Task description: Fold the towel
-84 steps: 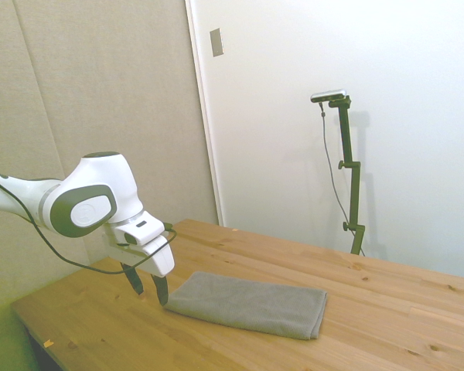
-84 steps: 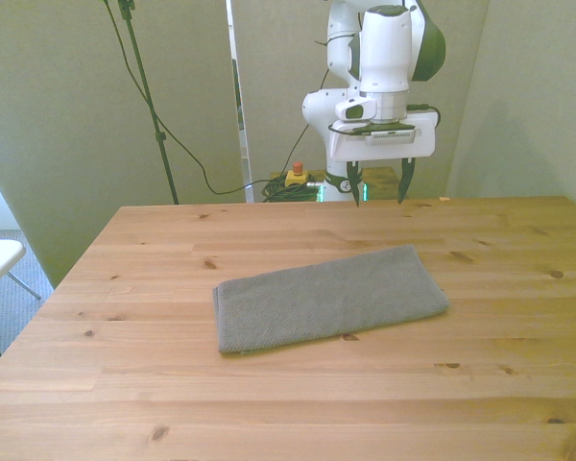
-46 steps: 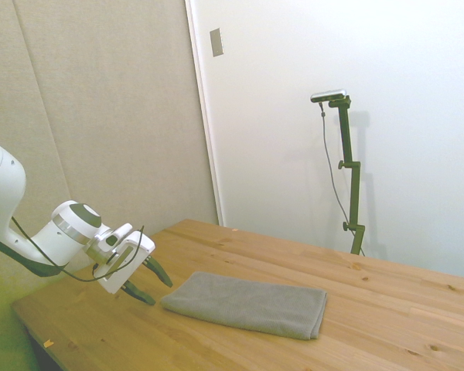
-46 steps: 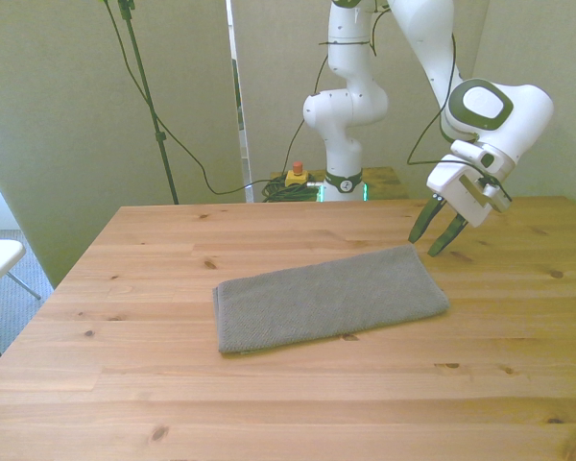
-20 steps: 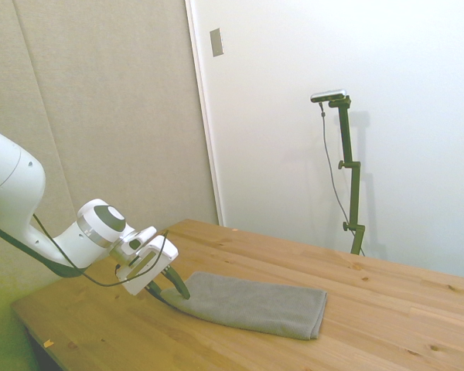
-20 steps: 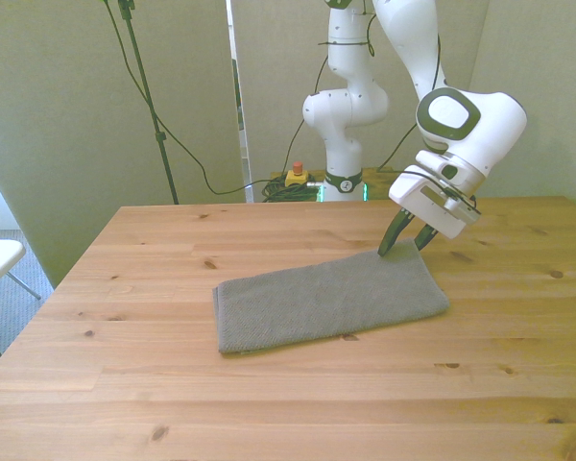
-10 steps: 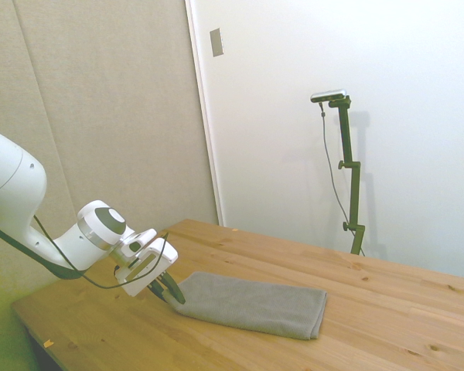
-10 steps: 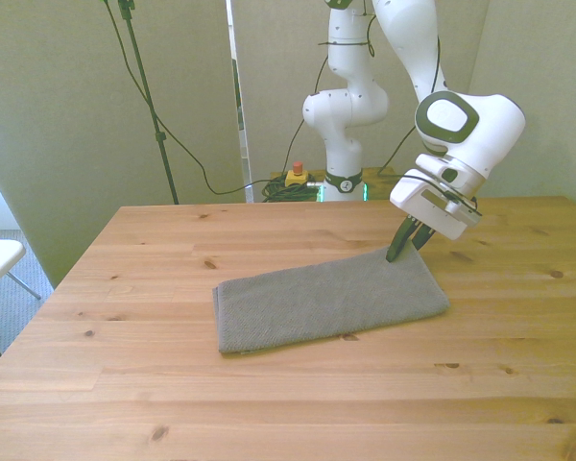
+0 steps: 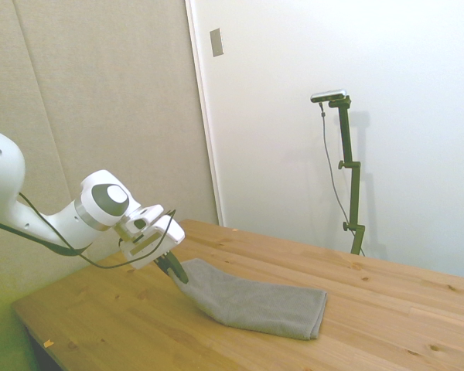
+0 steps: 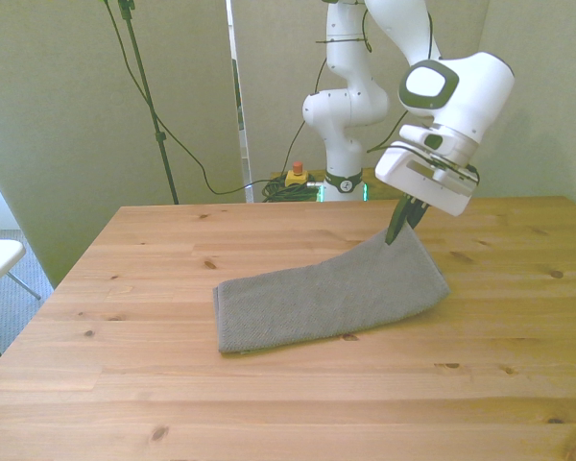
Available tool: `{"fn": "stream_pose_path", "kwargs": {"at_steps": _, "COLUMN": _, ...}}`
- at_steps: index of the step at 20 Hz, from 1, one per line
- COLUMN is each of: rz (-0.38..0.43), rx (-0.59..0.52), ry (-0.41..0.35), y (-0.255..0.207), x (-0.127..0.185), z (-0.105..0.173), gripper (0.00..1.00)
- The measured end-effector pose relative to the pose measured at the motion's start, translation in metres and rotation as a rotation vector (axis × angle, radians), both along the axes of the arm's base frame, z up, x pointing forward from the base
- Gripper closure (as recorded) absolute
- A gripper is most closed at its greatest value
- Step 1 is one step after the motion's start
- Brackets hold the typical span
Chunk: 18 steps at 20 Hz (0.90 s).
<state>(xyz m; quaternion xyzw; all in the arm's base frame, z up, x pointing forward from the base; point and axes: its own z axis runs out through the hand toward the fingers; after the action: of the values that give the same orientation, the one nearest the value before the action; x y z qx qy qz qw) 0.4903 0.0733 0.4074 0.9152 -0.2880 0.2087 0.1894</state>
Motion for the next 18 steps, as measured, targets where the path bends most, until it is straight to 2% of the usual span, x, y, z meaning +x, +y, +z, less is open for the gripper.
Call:
{"fn": "stream_pose_path", "kwargs": {"at_steps": 5, "rz": -0.095, "rx": 0.086, "ry": -0.065, "y": -0.074, "x": 0.007, "z": 0.064, "gripper": 1.0}}
{"fn": "stream_pose_path", "kwargs": {"at_steps": 8, "rz": -0.148, "rx": 0.138, "ry": -0.092, "y": -0.121, "x": 0.01, "z": 0.086, "gripper": 1.0}}
{"fn": "stream_pose_path", "kwargs": {"at_steps": 13, "rz": -0.222, "rx": 0.228, "ry": -0.122, "y": -0.19, "x": 0.011, "z": 0.099, "gripper": 1.0}}
{"fn": "stream_pose_path", "kwargs": {"at_steps": 18, "rz": -0.22, "rx": 0.378, "ry": -0.119, "y": -0.241, "x": 0.03, "z": 0.091, "gripper": 1.0}}
